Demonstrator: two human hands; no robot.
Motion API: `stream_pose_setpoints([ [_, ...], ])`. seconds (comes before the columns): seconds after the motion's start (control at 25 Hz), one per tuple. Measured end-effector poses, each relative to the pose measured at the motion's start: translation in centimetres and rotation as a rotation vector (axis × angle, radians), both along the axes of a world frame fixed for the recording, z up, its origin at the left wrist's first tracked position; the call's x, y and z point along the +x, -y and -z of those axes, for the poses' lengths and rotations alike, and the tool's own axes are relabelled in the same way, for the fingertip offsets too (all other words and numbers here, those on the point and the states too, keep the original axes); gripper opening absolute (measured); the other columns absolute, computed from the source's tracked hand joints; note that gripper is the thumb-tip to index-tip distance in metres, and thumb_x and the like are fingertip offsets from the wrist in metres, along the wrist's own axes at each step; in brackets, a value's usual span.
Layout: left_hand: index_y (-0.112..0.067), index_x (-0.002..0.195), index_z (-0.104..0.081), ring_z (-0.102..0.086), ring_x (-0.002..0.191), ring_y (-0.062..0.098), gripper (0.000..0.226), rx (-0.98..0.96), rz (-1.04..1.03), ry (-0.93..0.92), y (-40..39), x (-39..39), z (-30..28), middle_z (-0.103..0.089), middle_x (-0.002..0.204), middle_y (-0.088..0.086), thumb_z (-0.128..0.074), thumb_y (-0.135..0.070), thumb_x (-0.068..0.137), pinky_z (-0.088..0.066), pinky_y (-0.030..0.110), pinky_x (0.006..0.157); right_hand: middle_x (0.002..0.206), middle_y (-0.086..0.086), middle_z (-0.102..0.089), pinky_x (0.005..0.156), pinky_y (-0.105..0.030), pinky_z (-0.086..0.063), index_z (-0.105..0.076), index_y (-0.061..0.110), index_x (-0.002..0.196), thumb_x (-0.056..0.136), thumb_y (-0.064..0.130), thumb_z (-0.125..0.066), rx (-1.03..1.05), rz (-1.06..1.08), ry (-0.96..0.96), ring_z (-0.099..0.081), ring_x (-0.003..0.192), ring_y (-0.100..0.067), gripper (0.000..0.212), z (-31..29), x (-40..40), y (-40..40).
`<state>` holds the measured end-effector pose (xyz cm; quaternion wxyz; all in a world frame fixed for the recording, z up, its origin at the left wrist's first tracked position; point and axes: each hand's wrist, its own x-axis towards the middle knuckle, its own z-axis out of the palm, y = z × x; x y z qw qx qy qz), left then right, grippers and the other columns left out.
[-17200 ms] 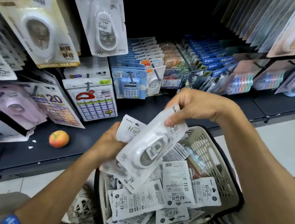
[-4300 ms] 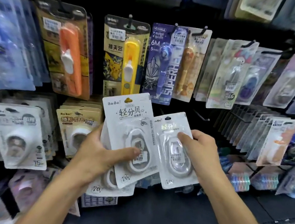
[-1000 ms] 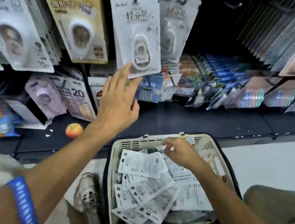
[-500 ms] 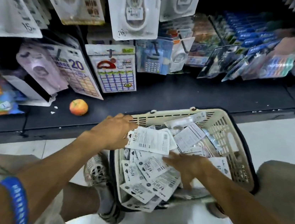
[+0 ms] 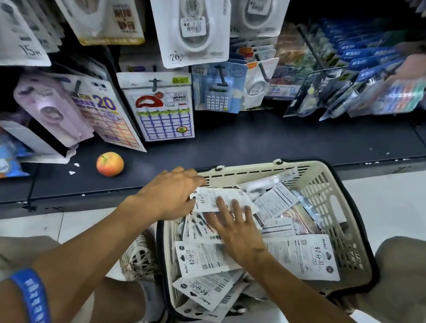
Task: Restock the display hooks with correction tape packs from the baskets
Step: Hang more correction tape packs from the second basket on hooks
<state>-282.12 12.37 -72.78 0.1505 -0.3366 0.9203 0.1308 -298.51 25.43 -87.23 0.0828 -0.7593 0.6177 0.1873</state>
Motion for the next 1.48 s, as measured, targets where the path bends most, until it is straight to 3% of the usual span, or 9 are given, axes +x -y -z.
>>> stream_pose_setpoints([
  [0.12, -0.025, 0.146, -0.045, -0.046, 0.131, 0.022, 0.05, 0.006, -0.018, -0.016, 0.0, 0.5, 0.1, -0.05, 0.146, -0.003, -0.055, -0.034, 0.098, -0.04, 0.041, 0.108, 0.158, -0.019, 0.032, 0.118, -0.068, -0.005, 0.001, 0.026, 0.156, 0.1, 0.053, -0.045, -0.042, 0.104, 0.017, 0.006, 0.15, -0.053, 0.077, -0.4, -0.7, 2.6],
  [0.2, -0.023, 0.145, -0.046, -0.046, 0.13, 0.022, 0.047, 0.019, -0.023, 0.003, 0.0, 0.9, 0.1, -0.05, 0.146, -0.002, -0.053, -0.034, 0.099, -0.041, 0.042, 0.109, 0.166, -0.021, 0.002, 0.118, -0.066, -0.014, -0.014, 0.027, 0.154, 0.098, 0.053, -0.051, -0.048, 0.095, 0.029, -0.013, 0.148, -0.052, 0.072, -0.6, -0.9, 3.7],
  [0.4, -0.028, 0.136, -0.054, -0.054, 0.125, 0.025, 0.043, 0.037, -0.223, -0.064, 1.3, 0.7, -0.3, -0.06, 0.134, -0.001, -0.057, -0.027, 0.093, -0.046, 0.039, 0.102, 0.148, 0.001, -0.042, 0.108, -0.041, -0.041, -0.042, 0.034, 0.148, 0.077, 0.044, -0.074, 0.032, 0.252, 0.408, -0.052, 0.124, -0.027, 0.078, -4.4, -4.4, 5.9],
  [0.56, -0.025, 0.127, -0.062, -0.06, 0.119, 0.025, 0.038, 0.098, -0.511, -0.187, 2.4, 0.5, -0.9, -0.067, 0.128, 0.0, -0.066, -0.026, 0.09, -0.048, 0.035, 0.096, 0.114, 0.007, -0.072, 0.094, -0.041, -0.057, -0.068, 0.023, 0.113, 0.065, 0.033, -0.087, 0.121, 0.674, 1.016, -0.069, 0.104, -0.015, 0.053, -7.8, -7.8, 4.7],
  [0.72, -0.02, 0.12, -0.068, -0.063, 0.115, 0.018, 0.038, 0.427, -0.726, -0.441, 1.8, -0.3, -1.5, -0.069, 0.12, 0.002, -0.074, -0.041, 0.089, -0.047, 0.03, 0.099, 0.107, -0.006, -0.078, 0.088, -0.041, -0.059, -0.066, 0.01, 0.12, 0.062, 0.009, -0.085, 0.148, 0.985, 1.608, -0.074, 0.098, -0.024, 0.061, -11.6, -10.4, 3.0],
  [0.88, -0.039, 0.117, -0.064, -0.065, 0.108, 0.0, 0.058, 0.849, -0.614, -0.706, -0.4, -2.5, -5.4, -0.07, 0.124, -0.008, -0.083, -0.061, 0.067, -0.046, 0.015, 0.088, 0.106, -0.015, -0.075, 0.076, -0.039, -0.06, -0.064, 0.005, 0.118, 0.058, 0.011, -0.079, 0.189, 0.92, 2.093, -0.074, 0.092, -0.028, 0.062, -17.7, -10.1, 3.2],
  [1.04, -0.033, 0.126, -0.062, -0.074, 0.103, 0.013, 0.083, 0.982, -0.605, -1.014, -0.8, -4.7, -11.0, -0.077, 0.114, -0.006, -0.095, -0.039, 0.05, -0.058, 0.023, 0.079, 0.107, -0.017, -0.075, 0.068, -0.039, -0.061, -0.065, 0.015, 0.121, 0.068, 0.013, -0.078, -0.113, 0.868, 2.197, -0.074, 0.087, -0.029, 0.054, -24.3, -7.3, 5.1],
  [1.2, -0.02, 0.12, -0.068, -0.075, 0.102, 0.02, 0.072, 0.992, -0.576, -1.208, -0.2, -4.4, -16.1, -0.078, 0.111, 0.003, -0.097, -0.016, 0.054, -0.06, 0.025, 0.076, 0.095, -0.012, -0.078, 0.069, -0.039, -0.057, -0.077, 0.018, 0.092, 0.064, 0.048, -0.088, -0.486, 0.929, 1.891, -0.072, 0.079, -0.025, 0.042, -29.8, -6.3, 5.6],
  [1.48, -0.046, 0.1, -0.071, -0.078, 0.091, 0.018, 0.062, 0.644, -0.474, -1.329, 1.8, 0.0, -23.6, -0.08, 0.102, -0.004, -0.093, -0.022, 0.047, -0.063, 0.029, 0.068, 0.089, 0.004, -0.076, 0.05, -0.029, -0.056, -0.066, 0.03, 0.102, 0.069, 0.048, -0.085, -0.804, 0.697, 1.963, -0.07, 0.071, -0.012, 0.042, -34.6, -7.4, 6.1],
])
